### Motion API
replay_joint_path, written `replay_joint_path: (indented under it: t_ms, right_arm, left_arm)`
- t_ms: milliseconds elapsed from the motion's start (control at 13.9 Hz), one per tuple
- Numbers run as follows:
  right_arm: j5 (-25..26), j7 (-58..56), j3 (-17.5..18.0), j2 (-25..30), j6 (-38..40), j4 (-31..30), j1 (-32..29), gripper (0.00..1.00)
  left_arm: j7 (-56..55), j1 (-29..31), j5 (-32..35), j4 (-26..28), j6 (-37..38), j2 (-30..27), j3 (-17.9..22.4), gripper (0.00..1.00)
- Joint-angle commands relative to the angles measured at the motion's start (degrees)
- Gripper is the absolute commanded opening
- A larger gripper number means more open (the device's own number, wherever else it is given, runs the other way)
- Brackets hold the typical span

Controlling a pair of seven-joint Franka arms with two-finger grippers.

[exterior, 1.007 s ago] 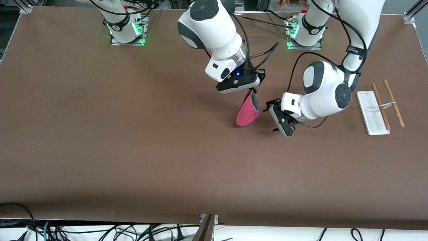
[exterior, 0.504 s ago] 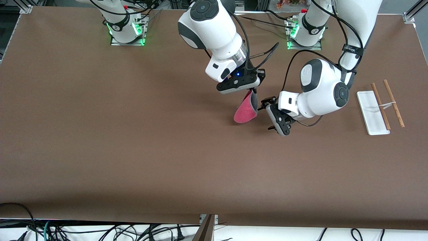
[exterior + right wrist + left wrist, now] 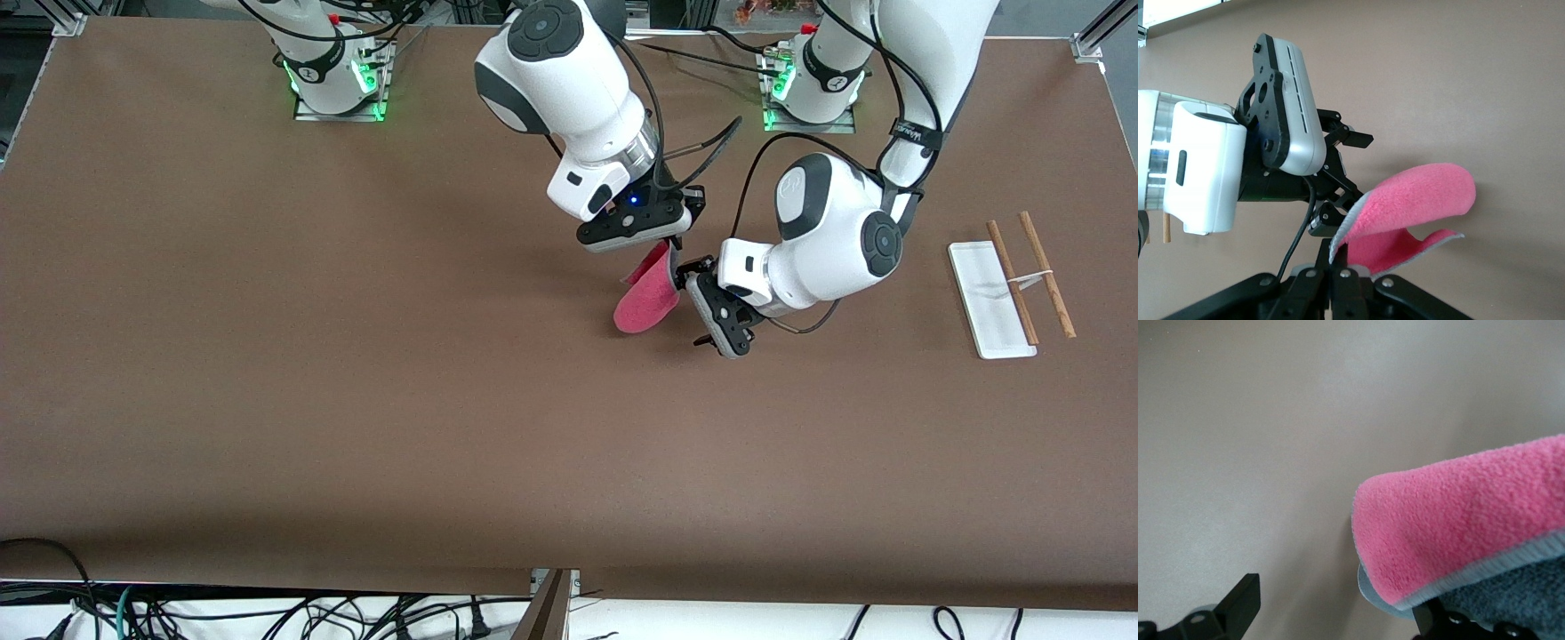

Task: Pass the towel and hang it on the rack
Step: 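Close the left gripper on the towel beside the right gripper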

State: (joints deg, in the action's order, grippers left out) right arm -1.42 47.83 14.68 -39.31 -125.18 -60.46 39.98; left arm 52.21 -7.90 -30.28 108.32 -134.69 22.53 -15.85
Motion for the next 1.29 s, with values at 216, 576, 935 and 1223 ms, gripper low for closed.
replay_joint_path:
  t_ms: [216, 576, 935, 1223]
  right_arm:
    - [0.01, -1.25, 0.26, -0.50, -0.76, 0.78, 0.10, 0.00]
    - [-0.08, -1.16, 0.26, -0.76, -1.91, 0.78, 0.19, 0.00]
    - [0.01, -1.16, 0.26, -0.76, -1.91, 0.69, 0.19, 0.00]
    - [0.01, -1.16, 0.26, -0.94, -1.91, 0.61, 0.19, 0.00]
  left_arm:
    - [0.26, -0.36, -1.54, -0.92, -0.49, 0.14, -0.24, 1.00]
    - [2.54, -0.36, -0.83, -1.01, -0.49, 0.32, -0.24, 0.06]
    - [2.72, -0.10, -0.48, -1.01, 0.13, 0.05, 0.29, 0.00]
    - [2.28, 1.74, -0.48, -0.84, 0.83, -0.82, 0.29, 0.00]
